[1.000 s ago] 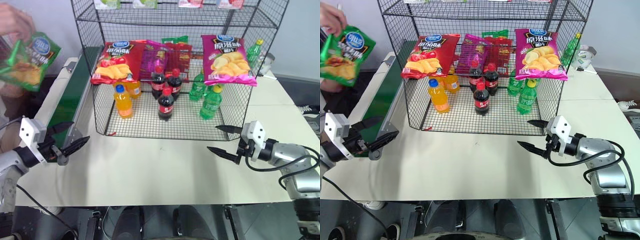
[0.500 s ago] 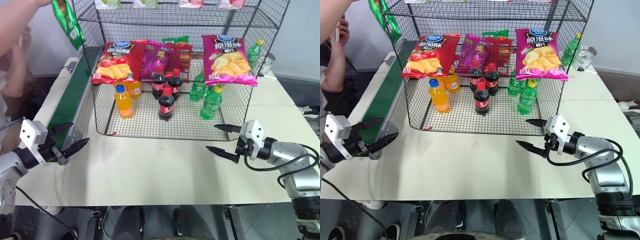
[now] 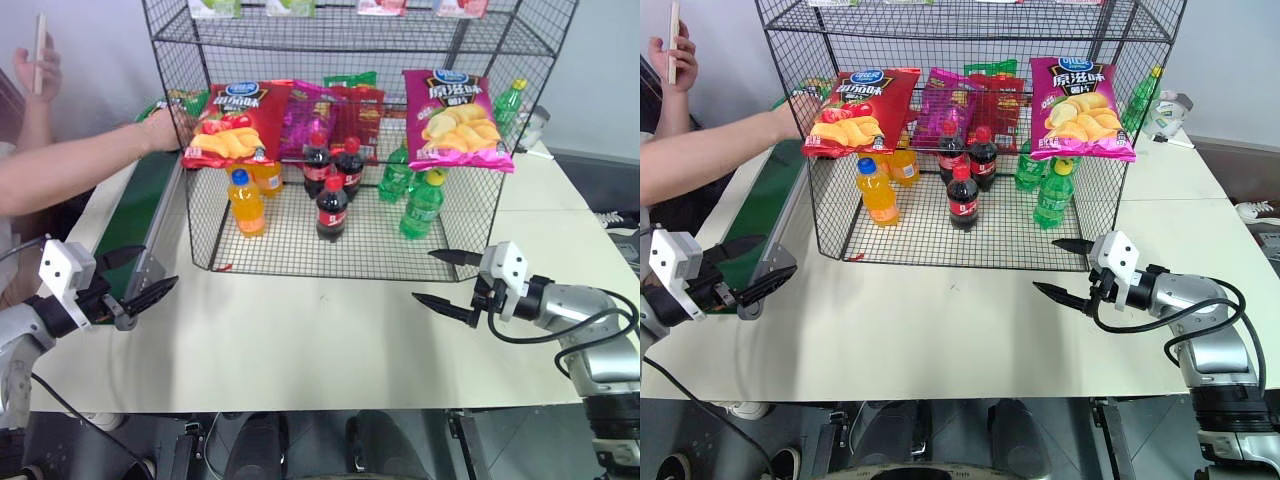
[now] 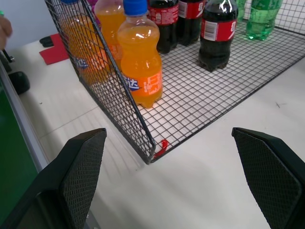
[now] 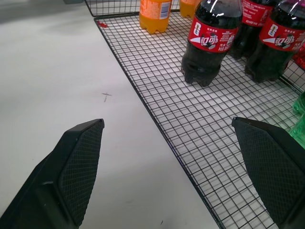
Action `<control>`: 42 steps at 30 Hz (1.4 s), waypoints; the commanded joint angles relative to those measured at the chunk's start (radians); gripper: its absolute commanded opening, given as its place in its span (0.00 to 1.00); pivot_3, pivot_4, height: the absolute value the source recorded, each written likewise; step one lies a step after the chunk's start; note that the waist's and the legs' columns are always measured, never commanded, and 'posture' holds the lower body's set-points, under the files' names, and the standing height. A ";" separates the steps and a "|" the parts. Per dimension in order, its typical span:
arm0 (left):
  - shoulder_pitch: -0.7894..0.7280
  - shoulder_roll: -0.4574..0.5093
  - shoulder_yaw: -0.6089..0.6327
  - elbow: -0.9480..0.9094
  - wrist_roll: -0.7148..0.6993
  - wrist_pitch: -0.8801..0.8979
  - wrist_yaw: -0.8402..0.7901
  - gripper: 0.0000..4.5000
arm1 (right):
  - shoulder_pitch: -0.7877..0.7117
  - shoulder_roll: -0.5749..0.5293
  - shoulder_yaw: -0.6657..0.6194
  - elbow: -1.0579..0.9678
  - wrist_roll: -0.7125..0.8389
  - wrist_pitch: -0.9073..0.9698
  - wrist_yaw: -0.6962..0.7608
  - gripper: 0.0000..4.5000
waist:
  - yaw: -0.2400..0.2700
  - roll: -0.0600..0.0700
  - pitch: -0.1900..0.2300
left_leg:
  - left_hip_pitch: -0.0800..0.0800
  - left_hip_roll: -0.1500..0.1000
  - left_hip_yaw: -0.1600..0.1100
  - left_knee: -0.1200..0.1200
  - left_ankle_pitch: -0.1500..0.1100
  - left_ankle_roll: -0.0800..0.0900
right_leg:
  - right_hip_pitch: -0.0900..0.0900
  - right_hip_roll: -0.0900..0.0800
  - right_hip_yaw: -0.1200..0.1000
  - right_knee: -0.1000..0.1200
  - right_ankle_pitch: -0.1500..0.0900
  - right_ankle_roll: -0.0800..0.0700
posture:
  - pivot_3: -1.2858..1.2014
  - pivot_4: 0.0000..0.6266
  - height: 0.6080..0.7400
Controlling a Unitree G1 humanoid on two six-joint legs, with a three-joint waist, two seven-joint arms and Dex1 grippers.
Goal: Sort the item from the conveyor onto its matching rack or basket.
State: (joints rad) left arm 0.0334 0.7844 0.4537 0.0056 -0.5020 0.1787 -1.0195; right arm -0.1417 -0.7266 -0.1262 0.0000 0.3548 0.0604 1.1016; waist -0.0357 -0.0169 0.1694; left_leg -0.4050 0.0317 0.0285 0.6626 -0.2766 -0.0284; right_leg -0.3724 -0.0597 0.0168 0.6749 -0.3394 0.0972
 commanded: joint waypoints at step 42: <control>0.089 0.028 0.107 0.006 0.064 -0.184 -0.034 1.00 | -0.079 0.010 0.039 -0.004 0.004 -0.010 0.025 1.00 | -0.005 0.000 0.000 | 0.000 0.000 0.000 0.000 0.000 0.000 | 0.000 0.000 0.000 0.000 0.000 0.000 | 0.52 0.24 0.99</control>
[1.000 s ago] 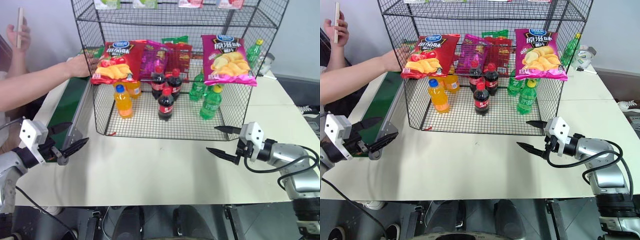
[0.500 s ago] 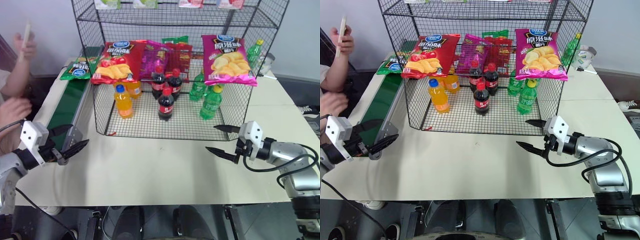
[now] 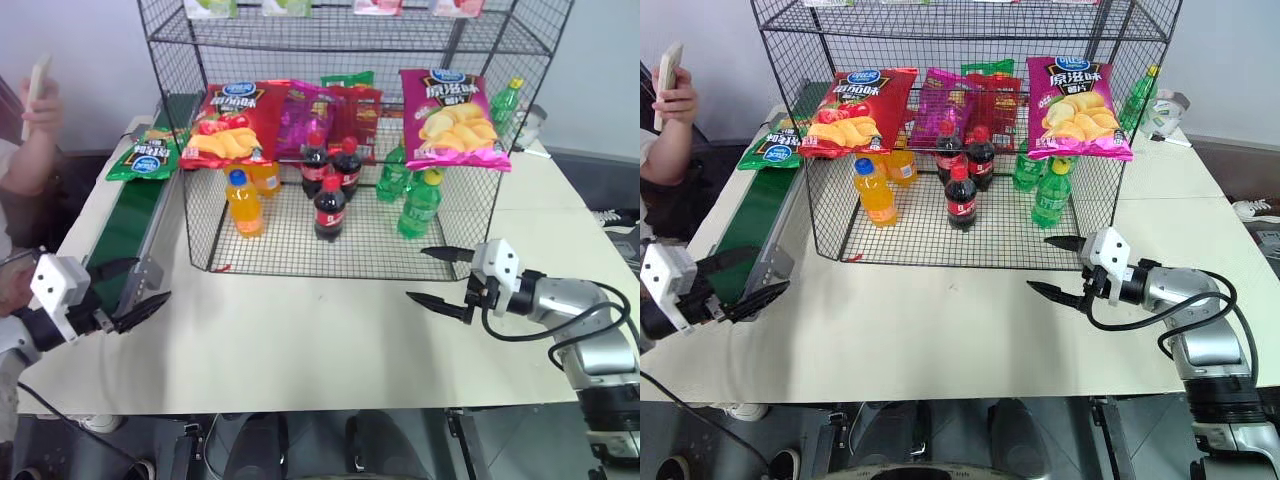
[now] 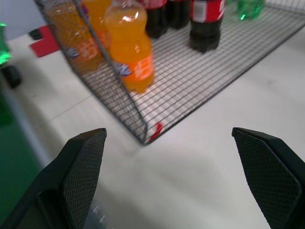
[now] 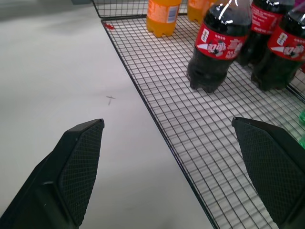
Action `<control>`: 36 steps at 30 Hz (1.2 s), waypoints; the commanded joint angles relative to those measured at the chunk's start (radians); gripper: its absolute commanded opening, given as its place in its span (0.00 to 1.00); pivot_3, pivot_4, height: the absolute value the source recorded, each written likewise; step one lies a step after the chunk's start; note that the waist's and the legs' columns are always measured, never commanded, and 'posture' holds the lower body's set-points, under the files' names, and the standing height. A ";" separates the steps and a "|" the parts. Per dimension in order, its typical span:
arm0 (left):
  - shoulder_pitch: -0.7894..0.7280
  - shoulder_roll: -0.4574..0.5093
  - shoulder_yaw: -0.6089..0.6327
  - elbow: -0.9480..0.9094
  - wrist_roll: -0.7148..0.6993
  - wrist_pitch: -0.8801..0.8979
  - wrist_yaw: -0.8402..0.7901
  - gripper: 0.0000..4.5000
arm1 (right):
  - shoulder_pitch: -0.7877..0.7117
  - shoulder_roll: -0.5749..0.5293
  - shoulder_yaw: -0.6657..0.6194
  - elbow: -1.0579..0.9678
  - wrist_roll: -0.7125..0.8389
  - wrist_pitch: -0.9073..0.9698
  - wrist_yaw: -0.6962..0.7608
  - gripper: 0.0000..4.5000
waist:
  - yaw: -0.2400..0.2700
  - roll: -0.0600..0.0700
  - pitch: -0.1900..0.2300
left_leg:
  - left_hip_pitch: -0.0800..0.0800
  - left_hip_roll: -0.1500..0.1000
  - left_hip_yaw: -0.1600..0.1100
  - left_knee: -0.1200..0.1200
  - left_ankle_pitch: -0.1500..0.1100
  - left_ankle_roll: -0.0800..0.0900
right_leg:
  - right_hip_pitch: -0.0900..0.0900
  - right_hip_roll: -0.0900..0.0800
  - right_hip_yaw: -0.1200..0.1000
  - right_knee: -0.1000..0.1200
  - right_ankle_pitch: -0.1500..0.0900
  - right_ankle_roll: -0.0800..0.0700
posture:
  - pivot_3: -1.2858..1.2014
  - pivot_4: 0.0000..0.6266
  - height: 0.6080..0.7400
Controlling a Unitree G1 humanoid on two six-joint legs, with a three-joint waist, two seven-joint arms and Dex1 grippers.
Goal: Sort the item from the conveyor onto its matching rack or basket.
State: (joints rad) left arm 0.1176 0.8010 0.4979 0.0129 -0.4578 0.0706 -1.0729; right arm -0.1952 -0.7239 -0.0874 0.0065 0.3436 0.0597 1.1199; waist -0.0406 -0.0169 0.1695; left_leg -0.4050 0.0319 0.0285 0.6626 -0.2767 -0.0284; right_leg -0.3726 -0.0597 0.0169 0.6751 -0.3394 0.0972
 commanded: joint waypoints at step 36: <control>0.027 0.204 -0.031 0.557 0.669 -0.913 0.640 1.00 | -0.094 0.070 0.151 -0.175 0.077 0.127 0.070 1.00 | -0.001 -0.002 -0.001 | -0.001 0.000 0.000 0.000 0.000 0.001 | -0.001 -0.001 -0.001 0.000 0.000 0.000 | 0.52 0.24 0.99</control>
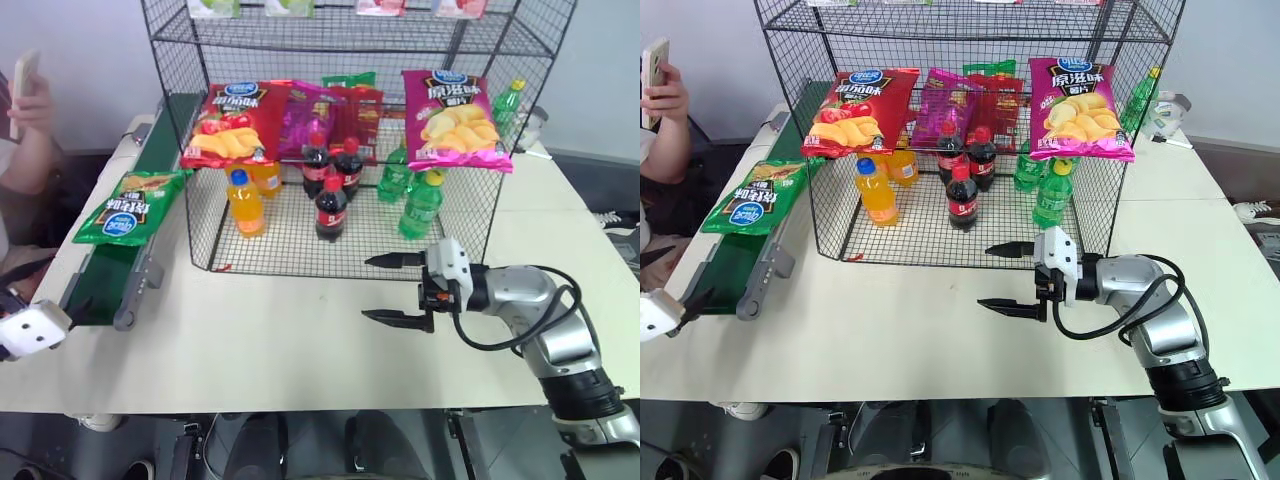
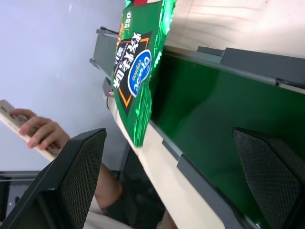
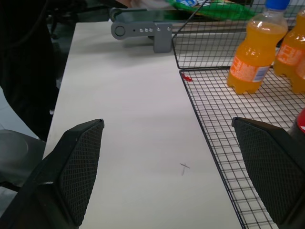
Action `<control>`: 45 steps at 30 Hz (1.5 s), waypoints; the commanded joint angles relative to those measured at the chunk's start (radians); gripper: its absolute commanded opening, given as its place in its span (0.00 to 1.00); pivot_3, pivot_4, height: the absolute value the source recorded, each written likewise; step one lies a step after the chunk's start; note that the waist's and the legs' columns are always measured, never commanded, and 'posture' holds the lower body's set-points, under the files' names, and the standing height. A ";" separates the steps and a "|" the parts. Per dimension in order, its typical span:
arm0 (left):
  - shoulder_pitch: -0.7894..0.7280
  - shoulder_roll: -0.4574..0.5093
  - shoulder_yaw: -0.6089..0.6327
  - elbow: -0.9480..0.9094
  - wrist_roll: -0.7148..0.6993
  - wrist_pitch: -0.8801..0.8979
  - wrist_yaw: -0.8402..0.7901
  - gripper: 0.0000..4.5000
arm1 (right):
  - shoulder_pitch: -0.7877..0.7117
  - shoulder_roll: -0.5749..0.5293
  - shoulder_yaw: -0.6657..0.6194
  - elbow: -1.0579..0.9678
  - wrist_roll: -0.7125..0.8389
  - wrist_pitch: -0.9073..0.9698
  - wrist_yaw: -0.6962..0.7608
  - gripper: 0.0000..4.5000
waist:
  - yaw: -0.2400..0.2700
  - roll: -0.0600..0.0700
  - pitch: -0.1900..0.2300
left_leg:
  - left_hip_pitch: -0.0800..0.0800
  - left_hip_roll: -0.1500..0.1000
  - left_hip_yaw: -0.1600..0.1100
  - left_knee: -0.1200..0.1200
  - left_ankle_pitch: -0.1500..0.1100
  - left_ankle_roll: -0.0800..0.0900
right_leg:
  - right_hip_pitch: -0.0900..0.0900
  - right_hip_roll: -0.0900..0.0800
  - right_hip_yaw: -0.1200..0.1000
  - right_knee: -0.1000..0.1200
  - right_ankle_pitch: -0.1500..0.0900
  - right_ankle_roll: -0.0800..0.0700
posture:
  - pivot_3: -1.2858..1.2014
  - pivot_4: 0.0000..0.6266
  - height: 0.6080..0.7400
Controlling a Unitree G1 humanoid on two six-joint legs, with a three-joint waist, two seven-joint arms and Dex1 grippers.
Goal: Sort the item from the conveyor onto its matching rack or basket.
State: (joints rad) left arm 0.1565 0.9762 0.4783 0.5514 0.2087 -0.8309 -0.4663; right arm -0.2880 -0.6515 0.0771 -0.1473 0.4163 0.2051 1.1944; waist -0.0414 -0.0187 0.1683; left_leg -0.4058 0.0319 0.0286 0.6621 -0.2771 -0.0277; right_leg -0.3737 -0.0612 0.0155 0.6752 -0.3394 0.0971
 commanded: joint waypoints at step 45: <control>0.024 -0.009 0.014 -0.367 -0.883 0.448 -0.447 0.01 | 0.005 -0.006 -0.032 0.018 -0.049 -0.087 -0.053 1.00 | -0.004 -0.001 0.000 | 0.000 0.000 0.000 0.002 0.000 0.000 | -0.001 0.000 0.000 0.005 0.000 0.000 | 0.52 0.24 0.99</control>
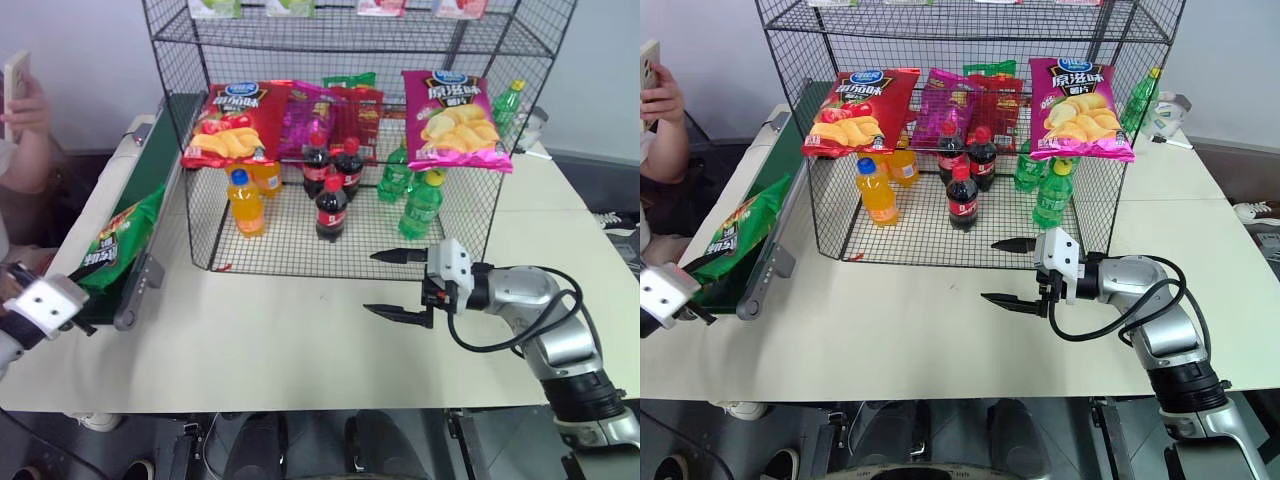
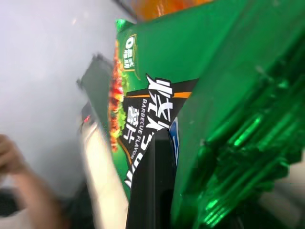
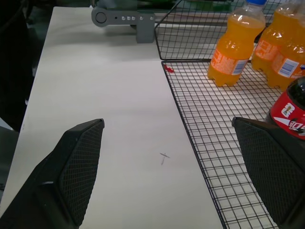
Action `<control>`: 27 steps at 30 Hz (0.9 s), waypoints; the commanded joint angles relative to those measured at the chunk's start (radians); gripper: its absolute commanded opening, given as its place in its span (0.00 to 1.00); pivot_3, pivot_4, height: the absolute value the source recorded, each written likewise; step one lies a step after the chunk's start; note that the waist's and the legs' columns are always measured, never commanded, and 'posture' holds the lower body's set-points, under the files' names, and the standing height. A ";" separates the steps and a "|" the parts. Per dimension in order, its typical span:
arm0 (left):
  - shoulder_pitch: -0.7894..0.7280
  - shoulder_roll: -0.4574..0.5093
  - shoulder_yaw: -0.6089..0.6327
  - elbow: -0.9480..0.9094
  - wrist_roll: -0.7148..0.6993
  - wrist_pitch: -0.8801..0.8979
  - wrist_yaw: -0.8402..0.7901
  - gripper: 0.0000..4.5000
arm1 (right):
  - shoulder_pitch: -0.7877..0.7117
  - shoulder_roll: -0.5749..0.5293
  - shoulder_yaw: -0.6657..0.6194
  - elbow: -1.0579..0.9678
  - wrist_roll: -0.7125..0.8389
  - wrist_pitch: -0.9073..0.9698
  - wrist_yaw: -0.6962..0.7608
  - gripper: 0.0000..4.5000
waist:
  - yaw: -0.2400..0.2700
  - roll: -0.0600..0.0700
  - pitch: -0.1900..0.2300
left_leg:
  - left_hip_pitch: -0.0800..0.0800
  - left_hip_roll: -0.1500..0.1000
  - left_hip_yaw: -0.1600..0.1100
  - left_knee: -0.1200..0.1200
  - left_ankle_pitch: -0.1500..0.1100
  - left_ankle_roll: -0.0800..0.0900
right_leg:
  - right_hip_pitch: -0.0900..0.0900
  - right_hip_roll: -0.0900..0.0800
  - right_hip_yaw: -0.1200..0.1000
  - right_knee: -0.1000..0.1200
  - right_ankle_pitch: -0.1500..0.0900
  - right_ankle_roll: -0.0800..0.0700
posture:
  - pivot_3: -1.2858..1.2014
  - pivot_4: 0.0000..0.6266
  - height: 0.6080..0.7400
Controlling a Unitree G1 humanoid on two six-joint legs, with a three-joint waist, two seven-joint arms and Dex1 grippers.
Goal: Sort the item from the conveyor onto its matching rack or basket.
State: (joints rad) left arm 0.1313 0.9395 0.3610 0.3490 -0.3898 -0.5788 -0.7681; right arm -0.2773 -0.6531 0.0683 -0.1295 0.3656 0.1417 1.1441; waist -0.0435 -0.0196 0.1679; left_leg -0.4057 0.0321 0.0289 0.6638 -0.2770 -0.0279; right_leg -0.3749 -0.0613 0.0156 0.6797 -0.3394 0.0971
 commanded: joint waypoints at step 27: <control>-0.193 -0.047 -0.049 -0.696 -1.129 1.478 -0.304 0.01 | -0.159 0.038 -0.074 -0.214 0.692 0.745 -0.049 1.00 | 0.006 0.002 0.002 | 0.006 -0.001 -0.001 0.000 0.000 0.000 | 0.006 0.002 0.001 -0.001 -0.001 -0.001 | 0.52 0.24 0.99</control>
State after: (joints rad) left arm -0.0425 0.8924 0.3260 -0.3467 -1.5322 0.8881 -1.0534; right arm -0.4162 -0.6173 -0.0001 -0.3085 1.0130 0.8699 1.0975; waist -0.0380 -0.0171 0.1696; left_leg -0.4001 0.0313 0.0281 0.6633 -0.2770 -0.0279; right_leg -0.3691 -0.0591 0.0169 0.6790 -0.3404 0.0958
